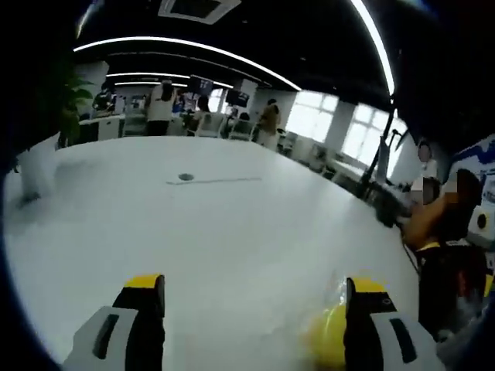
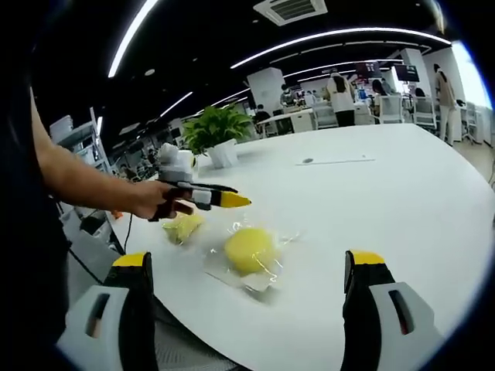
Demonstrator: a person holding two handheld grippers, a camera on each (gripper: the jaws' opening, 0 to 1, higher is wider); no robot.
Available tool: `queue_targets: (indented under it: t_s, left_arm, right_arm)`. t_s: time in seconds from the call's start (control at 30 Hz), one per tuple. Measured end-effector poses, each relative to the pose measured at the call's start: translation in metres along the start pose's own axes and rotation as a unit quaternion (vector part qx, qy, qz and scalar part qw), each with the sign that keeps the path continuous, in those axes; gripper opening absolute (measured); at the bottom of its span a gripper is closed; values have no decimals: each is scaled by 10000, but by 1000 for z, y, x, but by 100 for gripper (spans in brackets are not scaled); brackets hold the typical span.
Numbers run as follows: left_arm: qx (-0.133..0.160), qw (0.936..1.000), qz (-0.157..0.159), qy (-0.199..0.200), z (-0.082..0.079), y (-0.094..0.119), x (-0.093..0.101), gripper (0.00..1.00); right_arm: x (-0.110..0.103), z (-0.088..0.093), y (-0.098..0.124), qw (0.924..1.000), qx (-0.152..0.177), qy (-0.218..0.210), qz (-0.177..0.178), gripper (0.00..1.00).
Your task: Compare the silicone blocks by pressing each to a similar depth, holding the contact briefly, and releasing to observe deformation and rebound differences across the visible hardness samples.
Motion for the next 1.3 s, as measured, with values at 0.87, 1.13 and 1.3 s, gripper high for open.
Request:
queue_targets:
  t_s: [0.87,1.13,1.3]
  left_arm:
    - [983,9923,-745,-125,21,228,-78,100]
    - [662,9926,-994,240,66,265,-76,100]
    - [757,9883,-1300,233,90,285,-86,100]
  right_arm:
    - [-2,-9,3,9992,-58,317,249,96]
    - [-11,13,10,9978,-223,465,415,96]
    - [-14,29,16,9973,-300,385,552,96]
Point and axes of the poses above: the point that each gripper's makers call its tool centre point, and the gripper's own axes: y roughly backward along the fingers, x roughly to its right, z roughly out of its underside, the point moved 8 cm from there along y, roughly backward along the fingers, and after that the axes turned 7 degrees about -z, right-handed, at the moved point
